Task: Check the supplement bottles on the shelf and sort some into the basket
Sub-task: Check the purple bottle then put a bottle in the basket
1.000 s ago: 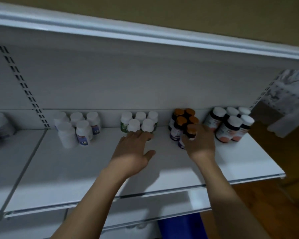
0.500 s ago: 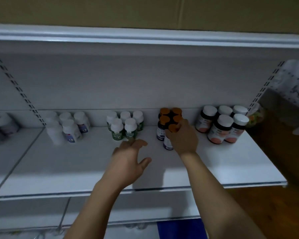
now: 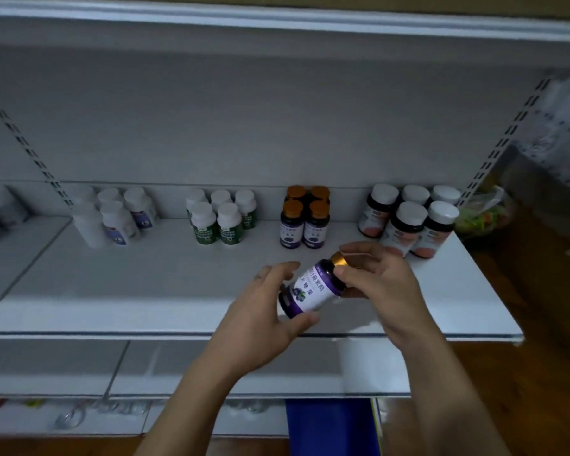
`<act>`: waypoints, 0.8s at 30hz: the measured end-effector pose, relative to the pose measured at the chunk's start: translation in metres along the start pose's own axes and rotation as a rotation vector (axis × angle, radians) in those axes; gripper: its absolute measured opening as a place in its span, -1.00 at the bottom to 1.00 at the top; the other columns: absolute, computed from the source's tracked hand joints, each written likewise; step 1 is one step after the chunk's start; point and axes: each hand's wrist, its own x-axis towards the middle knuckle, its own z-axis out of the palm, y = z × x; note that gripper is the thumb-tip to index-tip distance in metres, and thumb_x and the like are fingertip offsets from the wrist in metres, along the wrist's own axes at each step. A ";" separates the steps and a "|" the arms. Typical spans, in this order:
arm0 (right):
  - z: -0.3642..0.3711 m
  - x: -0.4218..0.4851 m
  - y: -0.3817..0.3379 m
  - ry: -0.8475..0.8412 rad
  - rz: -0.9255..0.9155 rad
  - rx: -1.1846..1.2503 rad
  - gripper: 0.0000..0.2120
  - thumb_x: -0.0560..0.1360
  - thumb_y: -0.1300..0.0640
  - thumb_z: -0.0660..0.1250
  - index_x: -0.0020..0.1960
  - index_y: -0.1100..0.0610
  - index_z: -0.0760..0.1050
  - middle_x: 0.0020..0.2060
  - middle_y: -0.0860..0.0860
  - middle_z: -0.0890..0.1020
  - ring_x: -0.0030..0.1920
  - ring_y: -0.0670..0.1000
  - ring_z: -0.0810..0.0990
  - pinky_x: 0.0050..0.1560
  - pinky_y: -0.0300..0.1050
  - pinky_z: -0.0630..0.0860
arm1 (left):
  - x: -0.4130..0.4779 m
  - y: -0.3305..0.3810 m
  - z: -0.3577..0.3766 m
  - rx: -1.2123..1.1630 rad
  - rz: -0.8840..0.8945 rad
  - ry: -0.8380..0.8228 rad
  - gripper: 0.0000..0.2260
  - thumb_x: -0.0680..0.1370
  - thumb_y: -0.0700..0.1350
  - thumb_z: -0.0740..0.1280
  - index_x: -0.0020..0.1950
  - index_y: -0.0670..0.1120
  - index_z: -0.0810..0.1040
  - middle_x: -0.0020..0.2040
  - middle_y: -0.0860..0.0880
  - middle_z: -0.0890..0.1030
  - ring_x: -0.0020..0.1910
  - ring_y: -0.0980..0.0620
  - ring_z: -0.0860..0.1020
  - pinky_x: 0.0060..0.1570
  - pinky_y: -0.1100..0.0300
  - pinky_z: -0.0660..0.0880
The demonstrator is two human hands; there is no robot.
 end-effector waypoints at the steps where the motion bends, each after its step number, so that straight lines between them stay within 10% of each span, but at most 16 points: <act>1: -0.006 -0.004 -0.004 -0.055 -0.029 0.028 -0.71 0.34 0.31 0.48 0.03 0.19 0.56 -0.13 0.11 0.71 -0.13 0.02 0.68 -0.24 -0.17 0.58 | -0.002 0.007 0.002 -0.087 0.012 -0.023 -0.48 0.44 0.09 0.47 0.33 0.20 0.35 0.16 0.21 0.50 0.06 0.23 0.51 0.05 0.21 0.52; 12: -0.037 -0.023 -0.011 -0.349 -0.161 0.233 -0.67 0.33 0.24 0.39 0.09 0.08 0.62 0.14 0.20 0.63 0.13 0.16 0.59 0.03 0.00 0.58 | -0.020 0.038 0.021 -0.376 0.107 0.080 -0.47 0.33 -0.12 0.60 0.17 0.17 0.44 0.07 0.15 0.48 0.01 0.09 0.54 -0.13 0.16 0.58; 24: -0.013 -0.022 -0.018 0.008 -0.064 0.009 -0.73 0.33 0.01 0.37 -0.03 0.10 0.60 -0.24 -0.03 0.70 -0.24 -0.08 0.64 -0.35 -0.23 0.53 | -0.026 0.035 0.026 -0.354 0.084 0.091 -0.44 0.39 -0.08 0.55 0.30 0.16 0.40 0.13 0.16 0.50 -0.02 0.16 0.53 -0.14 0.42 0.46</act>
